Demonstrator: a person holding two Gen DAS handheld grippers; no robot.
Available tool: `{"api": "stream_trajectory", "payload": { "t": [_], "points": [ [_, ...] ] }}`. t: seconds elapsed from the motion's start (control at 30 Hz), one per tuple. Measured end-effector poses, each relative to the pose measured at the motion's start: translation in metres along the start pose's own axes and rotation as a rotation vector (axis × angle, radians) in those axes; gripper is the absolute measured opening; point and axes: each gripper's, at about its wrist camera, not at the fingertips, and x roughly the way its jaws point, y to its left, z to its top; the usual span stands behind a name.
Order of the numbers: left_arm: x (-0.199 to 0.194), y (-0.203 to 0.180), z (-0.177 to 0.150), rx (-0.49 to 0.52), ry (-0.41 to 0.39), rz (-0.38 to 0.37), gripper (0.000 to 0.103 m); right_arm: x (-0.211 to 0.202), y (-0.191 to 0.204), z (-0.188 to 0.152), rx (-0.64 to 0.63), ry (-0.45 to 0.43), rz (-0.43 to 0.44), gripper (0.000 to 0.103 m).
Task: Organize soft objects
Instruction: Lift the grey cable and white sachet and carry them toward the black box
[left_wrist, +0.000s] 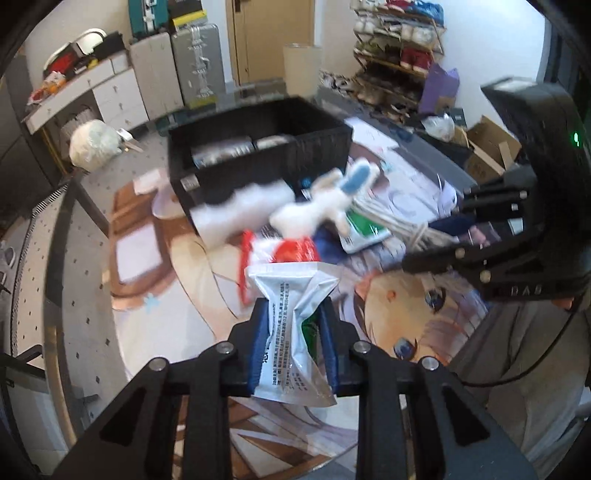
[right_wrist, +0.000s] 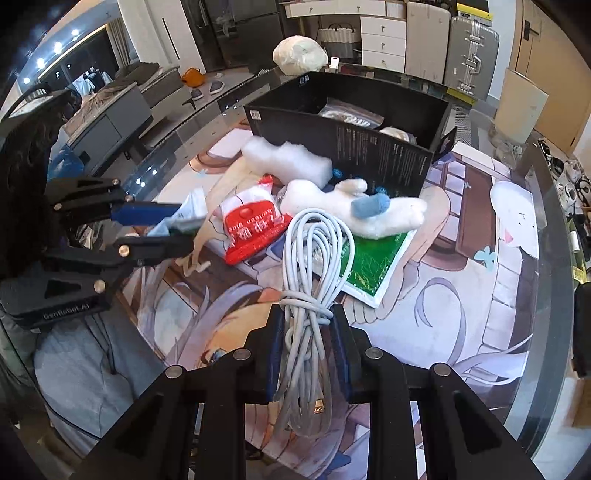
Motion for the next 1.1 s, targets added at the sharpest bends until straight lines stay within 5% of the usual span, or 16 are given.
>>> {"api": "stream_trajectory", "payload": {
  "t": [0.33, 0.57, 0.83, 1.1],
  "points": [
    [0.000, 0.006, 0.007, -0.012, -0.021, 0.039, 0.025, -0.001, -0.004, 0.005, 0.009, -0.013, -0.015, 0.024],
    [-0.008, 0.011, 0.020, -0.023, -0.078, 0.083, 0.025, -0.026, 0.004, 0.015, -0.011, -0.147, -0.040, 0.024],
    [-0.036, 0.014, 0.060, -0.017, -0.281, 0.116, 0.025, -0.076, 0.012, 0.047, -0.042, -0.405, -0.072, 0.024],
    [-0.066, 0.029, 0.098, -0.076, -0.589, 0.192, 0.027, -0.121, 0.028, 0.068, -0.094, -0.734, -0.112, 0.024]
  ]
}}
